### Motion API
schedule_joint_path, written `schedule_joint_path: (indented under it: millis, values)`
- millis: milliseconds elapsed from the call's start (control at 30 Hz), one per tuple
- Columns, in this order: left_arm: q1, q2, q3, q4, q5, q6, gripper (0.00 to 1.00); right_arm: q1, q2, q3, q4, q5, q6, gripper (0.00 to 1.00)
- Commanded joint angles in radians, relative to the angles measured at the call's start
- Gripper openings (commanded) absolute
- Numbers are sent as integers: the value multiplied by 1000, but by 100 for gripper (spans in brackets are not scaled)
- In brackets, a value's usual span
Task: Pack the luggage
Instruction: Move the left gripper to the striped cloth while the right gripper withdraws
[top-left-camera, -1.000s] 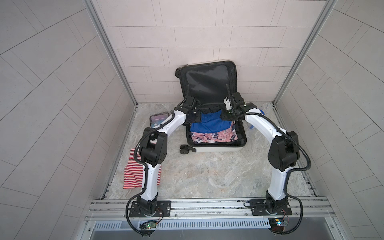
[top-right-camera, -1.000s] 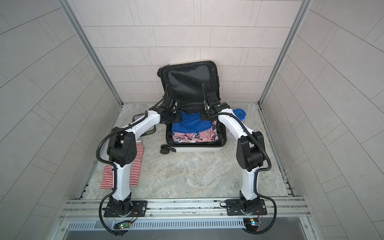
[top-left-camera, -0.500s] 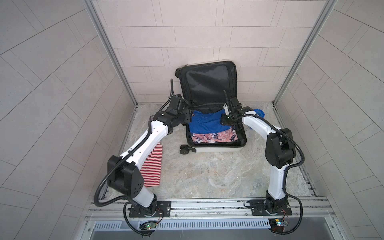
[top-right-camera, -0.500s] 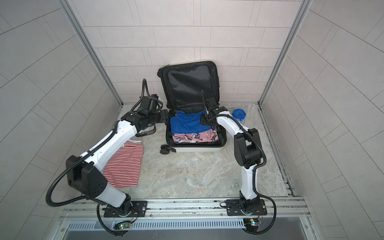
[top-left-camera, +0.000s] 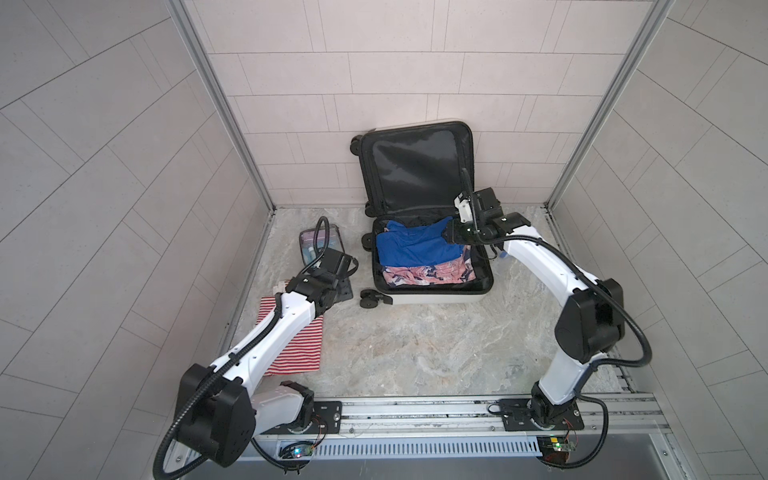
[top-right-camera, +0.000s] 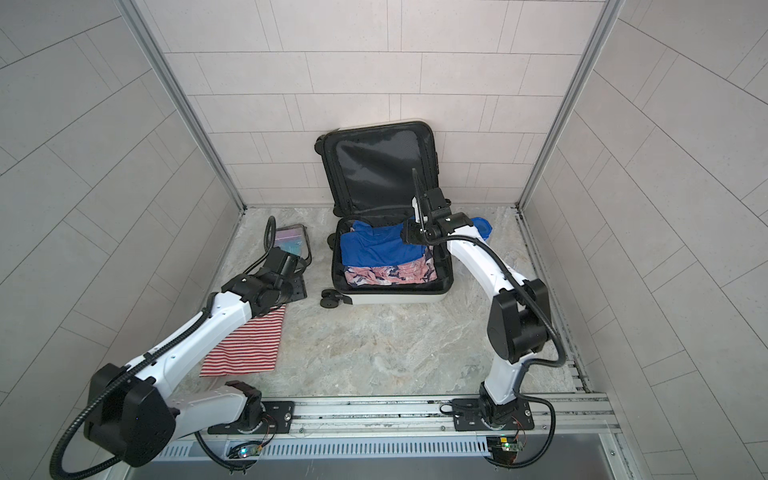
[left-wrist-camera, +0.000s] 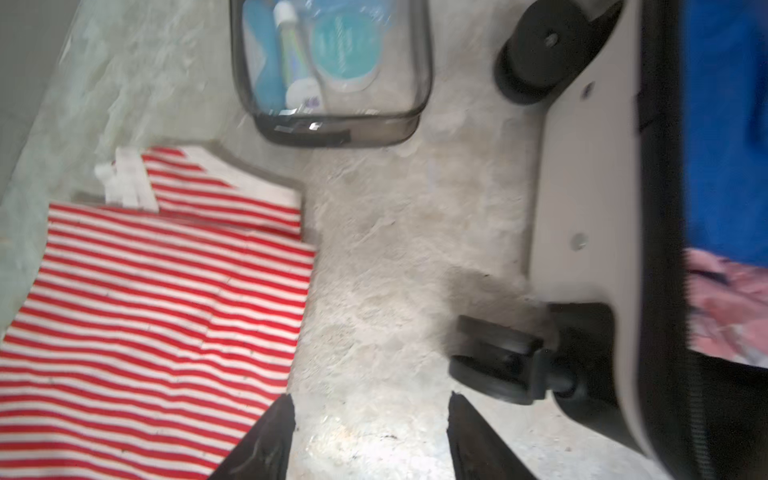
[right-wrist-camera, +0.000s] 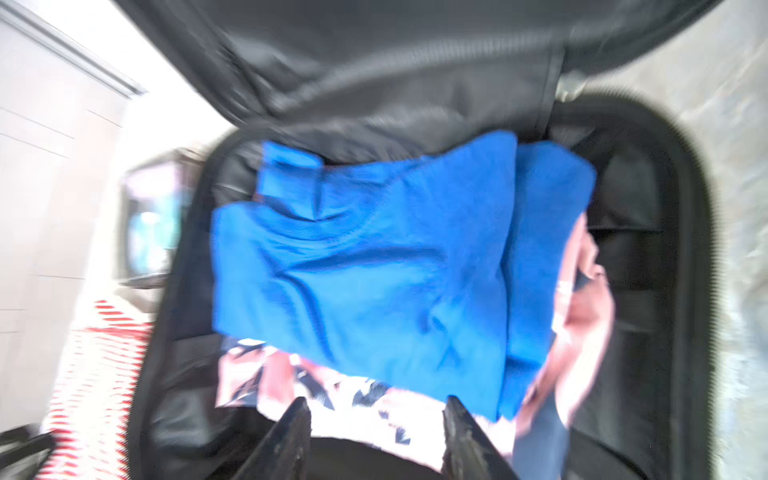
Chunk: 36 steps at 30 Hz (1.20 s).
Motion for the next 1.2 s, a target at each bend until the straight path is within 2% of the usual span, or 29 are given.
schedule_joint_path:
  millis: [0, 200, 500, 700, 900, 1067, 1167]
  values:
    - [9, -59, -78, -44, -79, -123, 64, 29, -113, -71, 15, -21, -10, 57]
    - [13, -134, -222, -44, -116, -242, 64, 122, -278, -235, 36, -20, 9, 60]
    - [14, -226, -409, 15, -66, -343, 64, 301, -483, -465, 47, 58, 74, 62]
    - [16, -244, -520, 99, -7, -387, 66, 314, -564, -535, 52, 64, 117, 62]
    - [19, -262, -528, 99, -2, -381, 66, 319, -585, -540, 35, 82, 124, 62]
    - [19, -253, -530, 113, 17, -369, 50, 320, -584, -537, 41, 88, 132, 61]
    - [19, -230, -537, 165, 70, -346, 39, 319, -581, -533, 46, 93, 132, 61]
